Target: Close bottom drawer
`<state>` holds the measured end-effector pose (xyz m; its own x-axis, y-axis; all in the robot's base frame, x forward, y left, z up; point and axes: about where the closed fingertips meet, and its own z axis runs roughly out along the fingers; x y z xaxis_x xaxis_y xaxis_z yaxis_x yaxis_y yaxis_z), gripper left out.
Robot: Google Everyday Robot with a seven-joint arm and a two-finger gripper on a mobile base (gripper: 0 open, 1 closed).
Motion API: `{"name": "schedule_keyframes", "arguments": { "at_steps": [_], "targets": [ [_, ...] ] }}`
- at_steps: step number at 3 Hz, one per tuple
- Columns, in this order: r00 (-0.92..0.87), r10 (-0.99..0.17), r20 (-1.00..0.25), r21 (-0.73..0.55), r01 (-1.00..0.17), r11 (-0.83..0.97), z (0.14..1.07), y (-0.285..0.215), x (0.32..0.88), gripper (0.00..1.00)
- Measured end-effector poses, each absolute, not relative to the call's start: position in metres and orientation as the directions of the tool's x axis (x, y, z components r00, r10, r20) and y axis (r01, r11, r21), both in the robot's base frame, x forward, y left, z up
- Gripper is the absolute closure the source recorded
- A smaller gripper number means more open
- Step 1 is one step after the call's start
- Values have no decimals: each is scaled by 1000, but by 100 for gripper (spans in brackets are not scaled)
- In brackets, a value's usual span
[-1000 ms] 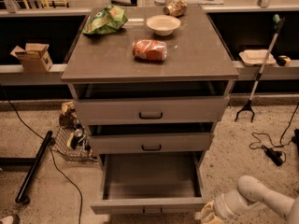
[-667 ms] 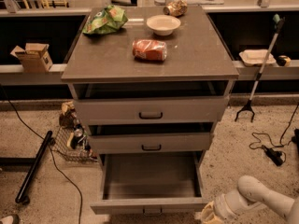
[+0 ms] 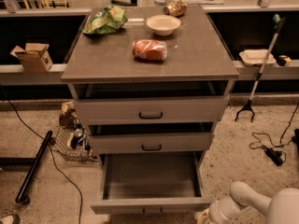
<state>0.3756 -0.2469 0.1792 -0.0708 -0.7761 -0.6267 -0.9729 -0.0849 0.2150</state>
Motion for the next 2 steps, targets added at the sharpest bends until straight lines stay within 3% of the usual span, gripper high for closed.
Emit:
{"name": "schedule_keyframes", "arguments": {
  "at_steps": [1, 2],
  "targets": [
    [-38, -763, -646, 193, -974, -115, 160, -238, 378, 100],
    [-36, -762, -647, 191, -975, -116, 159, -238, 378, 74]
  ]
}}
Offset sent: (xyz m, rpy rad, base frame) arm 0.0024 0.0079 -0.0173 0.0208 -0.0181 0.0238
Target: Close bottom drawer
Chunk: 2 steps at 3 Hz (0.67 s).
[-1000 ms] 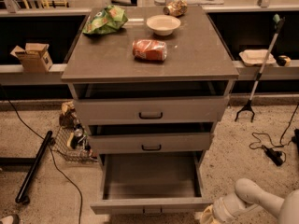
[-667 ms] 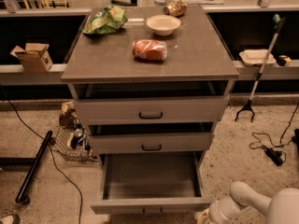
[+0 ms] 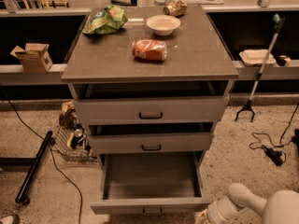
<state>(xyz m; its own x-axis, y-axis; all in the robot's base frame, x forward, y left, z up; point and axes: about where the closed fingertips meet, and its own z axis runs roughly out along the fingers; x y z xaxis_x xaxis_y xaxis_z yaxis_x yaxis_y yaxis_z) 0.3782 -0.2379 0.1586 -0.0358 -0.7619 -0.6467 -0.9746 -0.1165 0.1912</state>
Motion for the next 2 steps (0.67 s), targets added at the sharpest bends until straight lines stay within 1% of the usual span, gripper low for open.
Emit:
{"name": "schedule_keyframes", "arguments": {
  "at_steps": [2],
  "targets": [
    [-36, -762, -647, 191, -975, -116, 159, -238, 378, 28]
  ]
}}
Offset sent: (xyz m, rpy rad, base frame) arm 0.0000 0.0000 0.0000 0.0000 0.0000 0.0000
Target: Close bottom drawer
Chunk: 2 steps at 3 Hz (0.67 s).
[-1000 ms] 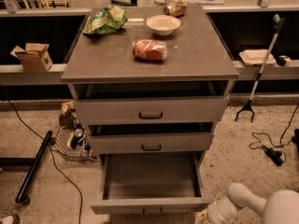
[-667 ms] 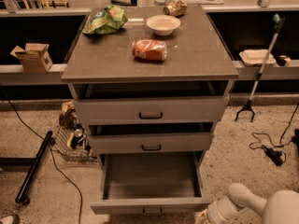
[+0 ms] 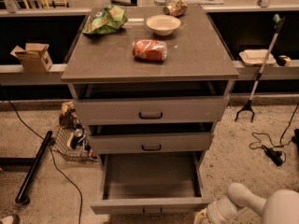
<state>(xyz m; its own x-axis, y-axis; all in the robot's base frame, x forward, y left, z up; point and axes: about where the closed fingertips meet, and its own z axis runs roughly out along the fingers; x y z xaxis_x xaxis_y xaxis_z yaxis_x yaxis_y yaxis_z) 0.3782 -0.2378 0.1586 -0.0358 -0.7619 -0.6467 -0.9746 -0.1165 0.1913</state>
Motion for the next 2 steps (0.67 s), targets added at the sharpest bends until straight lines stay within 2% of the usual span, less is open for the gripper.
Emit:
{"name": "schedule_keyframes", "arguments": {
  "at_steps": [1, 2],
  "targets": [
    [1, -760, -650, 159, -978, -138, 159, -232, 385, 5],
    [43, -756, -653, 114, -981, -154, 159, -226, 404, 0]
  ]
}}
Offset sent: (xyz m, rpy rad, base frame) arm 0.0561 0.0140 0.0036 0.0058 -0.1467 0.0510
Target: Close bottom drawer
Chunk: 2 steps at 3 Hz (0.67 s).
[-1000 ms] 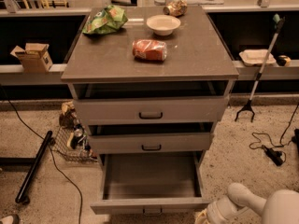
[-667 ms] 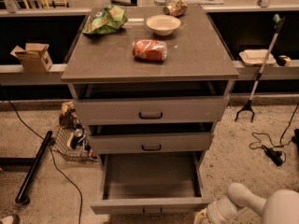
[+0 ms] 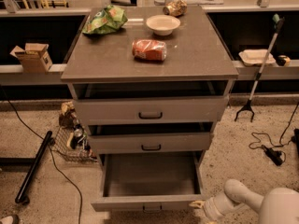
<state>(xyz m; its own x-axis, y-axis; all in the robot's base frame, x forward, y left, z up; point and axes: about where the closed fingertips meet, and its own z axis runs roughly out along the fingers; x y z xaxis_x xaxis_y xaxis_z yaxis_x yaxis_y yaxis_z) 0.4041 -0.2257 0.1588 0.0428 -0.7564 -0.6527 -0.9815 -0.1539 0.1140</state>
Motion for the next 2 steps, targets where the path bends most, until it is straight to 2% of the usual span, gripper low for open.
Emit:
{"name": "schedule_keyframes", "arguments": {
  "at_steps": [1, 2],
  "targets": [
    [76, -747, -660, 80, -982, -170, 160, -221, 423, 0],
    [119, -735, -667, 24, -983, -181, 167, -220, 440, 19]
  ]
}}
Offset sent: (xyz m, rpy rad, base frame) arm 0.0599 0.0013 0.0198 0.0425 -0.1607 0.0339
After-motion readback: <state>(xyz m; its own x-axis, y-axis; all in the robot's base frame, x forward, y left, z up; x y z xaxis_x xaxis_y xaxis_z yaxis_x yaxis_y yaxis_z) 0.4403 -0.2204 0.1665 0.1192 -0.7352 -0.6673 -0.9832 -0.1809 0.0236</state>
